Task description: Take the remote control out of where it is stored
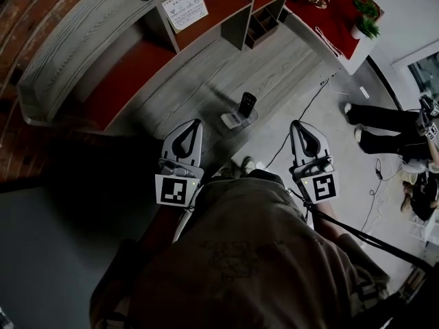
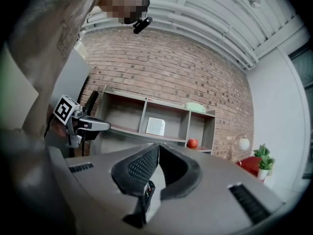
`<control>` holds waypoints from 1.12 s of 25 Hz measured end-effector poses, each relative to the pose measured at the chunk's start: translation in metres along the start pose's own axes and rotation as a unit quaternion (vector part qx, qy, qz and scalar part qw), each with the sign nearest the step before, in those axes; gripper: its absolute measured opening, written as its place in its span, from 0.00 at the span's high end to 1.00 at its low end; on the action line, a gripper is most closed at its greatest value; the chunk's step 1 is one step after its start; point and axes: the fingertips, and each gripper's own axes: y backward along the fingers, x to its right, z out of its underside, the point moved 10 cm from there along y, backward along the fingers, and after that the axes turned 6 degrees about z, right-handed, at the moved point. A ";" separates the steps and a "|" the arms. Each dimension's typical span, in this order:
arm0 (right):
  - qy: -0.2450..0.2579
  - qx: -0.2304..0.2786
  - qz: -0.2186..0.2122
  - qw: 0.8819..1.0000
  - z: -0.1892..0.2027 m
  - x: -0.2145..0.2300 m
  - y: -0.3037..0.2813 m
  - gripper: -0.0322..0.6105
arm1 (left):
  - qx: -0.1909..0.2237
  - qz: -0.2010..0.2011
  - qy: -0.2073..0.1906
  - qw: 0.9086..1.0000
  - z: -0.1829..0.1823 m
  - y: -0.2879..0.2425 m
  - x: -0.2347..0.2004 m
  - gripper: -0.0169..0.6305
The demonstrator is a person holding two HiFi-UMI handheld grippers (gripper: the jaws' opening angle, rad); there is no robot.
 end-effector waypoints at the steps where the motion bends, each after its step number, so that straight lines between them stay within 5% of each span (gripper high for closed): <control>1: -0.001 0.002 -0.003 1.000 0.000 0.001 -0.001 0.93 | -0.002 -0.005 -0.002 1.000 0.000 0.000 0.001 0.96; 11: -0.012 0.009 -0.041 0.999 0.001 0.019 -0.008 0.93 | -0.026 -0.044 -0.010 0.999 -0.003 0.003 0.013 0.96; 28: -0.030 -0.036 -0.098 0.994 0.021 0.044 -0.030 0.92 | -0.067 -0.055 -0.014 0.996 0.012 -0.018 0.029 0.96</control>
